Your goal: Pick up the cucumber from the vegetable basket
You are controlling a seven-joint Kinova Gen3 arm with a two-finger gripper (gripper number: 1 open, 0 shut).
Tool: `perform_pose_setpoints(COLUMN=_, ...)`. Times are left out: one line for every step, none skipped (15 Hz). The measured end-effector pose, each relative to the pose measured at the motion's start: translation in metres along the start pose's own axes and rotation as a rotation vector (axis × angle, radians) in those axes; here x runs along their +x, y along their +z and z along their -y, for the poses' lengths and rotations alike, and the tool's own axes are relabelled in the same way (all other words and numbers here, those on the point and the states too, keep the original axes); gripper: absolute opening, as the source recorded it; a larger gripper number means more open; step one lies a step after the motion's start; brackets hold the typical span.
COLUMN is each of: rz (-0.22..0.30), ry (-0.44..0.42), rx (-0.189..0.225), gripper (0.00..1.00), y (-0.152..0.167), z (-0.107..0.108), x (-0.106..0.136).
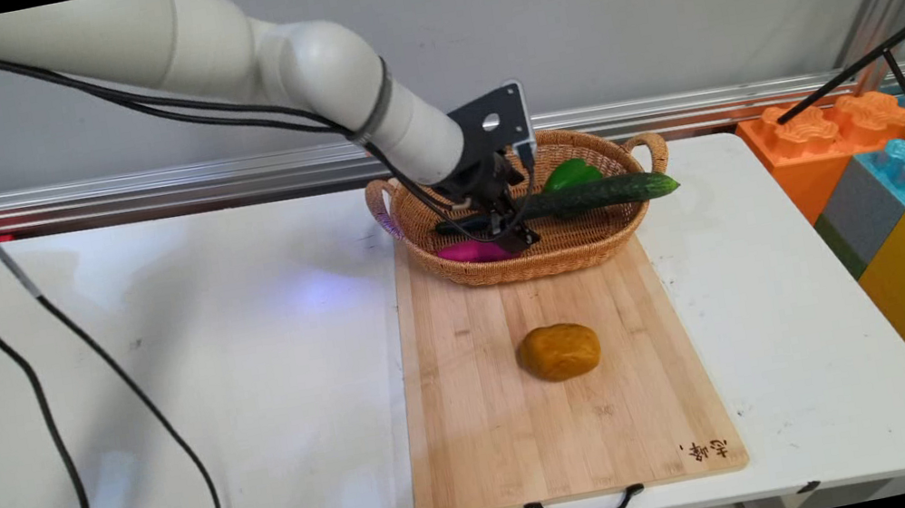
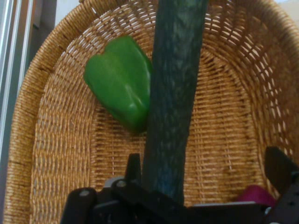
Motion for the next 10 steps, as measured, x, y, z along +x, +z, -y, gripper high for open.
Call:
perform_pose_setpoints(rz=0.0, ry=0.0, rx=0.004, gripper=1.0, y=0.003, z=0.0, x=0.001)
perform_pose_setpoints(rz=0.0, ry=0.0, rx=0.012, gripper=1.0, y=0.007, z=0.0, x=0.002)
perform_pose_setpoints(rz=0.0, ry=0.001, rx=0.018, gripper=1.0, y=0.009, z=0.001, x=0.003)
perform_pose_setpoints(rz=-0.001, ry=0.001, rx=0.028, gripper=1.0, y=0.013, z=0.002, x=0.005)
perform_pose_setpoints(rz=-0.002, ry=0.001, rx=0.035, gripper=1.0, y=0.015, z=0.003, x=0.006)
perform_pose_setpoints(rz=-0.001, ry=0.002, rx=0.043, gripper=1.0, y=0.018, z=0.003, x=0.008)
perform_pose_setpoints(rz=0.0, ry=0.001, rx=0.048, gripper=1.0, y=0.02, z=0.004, x=0.009)
perform_pose_setpoints(rz=0.002, ry=0.001, rx=0.052, gripper=1.0, y=0.022, z=0.004, x=0.009)
perform_pose_setpoints(rz=0.005, ry=0.002, rx=0.055, gripper=1.0, y=0.025, z=0.004, x=0.009)
perform_pose_setpoints(rz=0.008, ry=0.003, rx=0.058, gripper=1.0, y=0.027, z=0.004, x=0.009)
